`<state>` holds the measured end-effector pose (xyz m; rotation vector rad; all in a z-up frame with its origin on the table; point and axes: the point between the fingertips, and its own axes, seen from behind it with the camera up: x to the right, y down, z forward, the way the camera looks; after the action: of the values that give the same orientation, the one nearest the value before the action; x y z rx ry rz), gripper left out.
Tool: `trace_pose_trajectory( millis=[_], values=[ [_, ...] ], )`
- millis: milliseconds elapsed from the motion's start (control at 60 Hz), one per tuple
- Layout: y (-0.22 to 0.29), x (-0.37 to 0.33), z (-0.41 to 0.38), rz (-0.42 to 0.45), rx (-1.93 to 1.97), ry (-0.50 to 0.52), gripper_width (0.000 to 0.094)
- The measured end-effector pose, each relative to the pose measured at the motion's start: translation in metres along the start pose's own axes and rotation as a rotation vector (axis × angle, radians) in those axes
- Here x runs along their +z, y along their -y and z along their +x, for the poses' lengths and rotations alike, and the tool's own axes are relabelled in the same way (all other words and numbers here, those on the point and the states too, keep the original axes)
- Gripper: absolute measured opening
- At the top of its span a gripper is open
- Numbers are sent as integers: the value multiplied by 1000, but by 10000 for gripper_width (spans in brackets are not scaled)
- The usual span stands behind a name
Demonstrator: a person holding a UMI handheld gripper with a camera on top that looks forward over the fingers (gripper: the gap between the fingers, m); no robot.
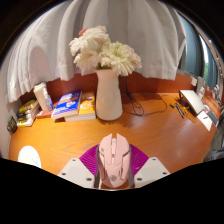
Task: Arrange mouse
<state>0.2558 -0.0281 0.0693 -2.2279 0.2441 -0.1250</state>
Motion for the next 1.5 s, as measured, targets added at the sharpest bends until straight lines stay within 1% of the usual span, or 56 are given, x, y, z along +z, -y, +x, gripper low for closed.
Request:
trace_pose_trajectory(
  millis=[167, 233, 300, 333, 433, 500, 583, 667, 700, 767, 850, 967, 1000, 1083, 1200, 1283, 1333, 1383, 1417, 1450, 1500],
  values=[
    [105, -72, -80, 189, -17, 4, 398],
    [133, -96, -123, 232, -22, 32, 398],
    [145, -116, -173, 266, -24, 85, 400],
    [149, -123, -198, 266, -33, 113, 400],
    [134, -130, -270, 270, -77, 192, 402],
    [109, -123, -311, 221, -101, 224, 400],
    [57, -102, -348, 141, -122, 263, 398],
    [-1, -76, -366, 35, -150, 261, 399],
    [-25, -65, -369, 12, -157, 271, 398],
    [-61, -51, -378, -63, -151, 270, 398],
    [-93, -40, -381, -115, -155, 266, 398],
    [-129, -29, -383, -159, -164, 275, 402],
    [-125, -27, -384, -117, -164, 273, 400],
    [-124, -30, -381, -117, -172, 276, 421],
    [-123, -28, -382, -98, -178, 277, 496],
    [-125, -29, -382, -117, -179, 273, 545],
    [-127, -31, -381, -144, -171, 271, 613],
    [-121, -38, -378, -152, -149, 262, 754],
    [-115, -45, -377, -143, -131, 259, 817],
    [-107, -54, -377, -131, -113, 259, 829],
    [-95, -69, -378, -107, -102, 268, 820]
  ],
)
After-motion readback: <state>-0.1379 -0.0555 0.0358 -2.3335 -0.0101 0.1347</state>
